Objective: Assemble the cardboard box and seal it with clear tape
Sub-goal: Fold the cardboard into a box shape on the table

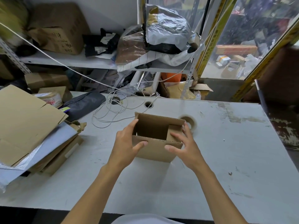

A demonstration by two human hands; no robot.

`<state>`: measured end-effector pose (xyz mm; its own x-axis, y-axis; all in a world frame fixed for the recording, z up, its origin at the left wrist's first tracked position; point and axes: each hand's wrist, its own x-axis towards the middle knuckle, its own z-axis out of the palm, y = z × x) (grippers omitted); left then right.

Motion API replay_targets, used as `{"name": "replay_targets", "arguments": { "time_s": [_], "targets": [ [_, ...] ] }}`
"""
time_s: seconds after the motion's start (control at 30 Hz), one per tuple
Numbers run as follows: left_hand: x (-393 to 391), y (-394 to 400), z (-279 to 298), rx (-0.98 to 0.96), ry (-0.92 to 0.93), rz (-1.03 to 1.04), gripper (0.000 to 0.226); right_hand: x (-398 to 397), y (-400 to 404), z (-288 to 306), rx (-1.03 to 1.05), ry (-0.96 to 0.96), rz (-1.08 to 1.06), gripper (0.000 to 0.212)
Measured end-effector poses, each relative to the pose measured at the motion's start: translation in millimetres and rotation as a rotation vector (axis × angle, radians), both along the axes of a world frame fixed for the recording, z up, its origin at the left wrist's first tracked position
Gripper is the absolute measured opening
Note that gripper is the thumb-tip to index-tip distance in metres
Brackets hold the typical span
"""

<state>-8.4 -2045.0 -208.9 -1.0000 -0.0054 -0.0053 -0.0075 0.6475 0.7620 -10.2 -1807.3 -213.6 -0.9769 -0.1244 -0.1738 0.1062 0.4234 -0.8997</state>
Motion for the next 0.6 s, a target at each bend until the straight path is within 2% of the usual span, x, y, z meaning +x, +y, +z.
{"name": "replay_targets", "arguments": {
  "time_s": [0.2,0.27,0.37,0.47,0.6],
  "targets": [
    [5.0,-7.4,-14.5,0.093,-0.008,-0.031,0.081,-7.9,13.8,-5.8,-0.031,-0.027,-0.04,0.069],
    [6.0,-9.2,-18.6,0.119,0.004,-0.046,0.073,-6.5,15.7,-9.4,-0.045,-0.043,-0.053,0.069],
    [3.5,-9.3,-22.7,0.154,-0.091,-0.058,0.06,-3.8,16.2,-12.9,-0.055,-0.044,-0.06,0.059],
    [2.5,-10.1,-26.8,0.19,-0.226,-0.056,0.063,-4.2,16.6,-11.2,-0.062,-0.036,-0.055,0.05],
    [2.0,-11.0,-24.6,0.255,-0.219,-0.014,0.064,-9.7,22.5,-9.6,-0.116,-0.03,-0.092,0.042]
  ]
}}
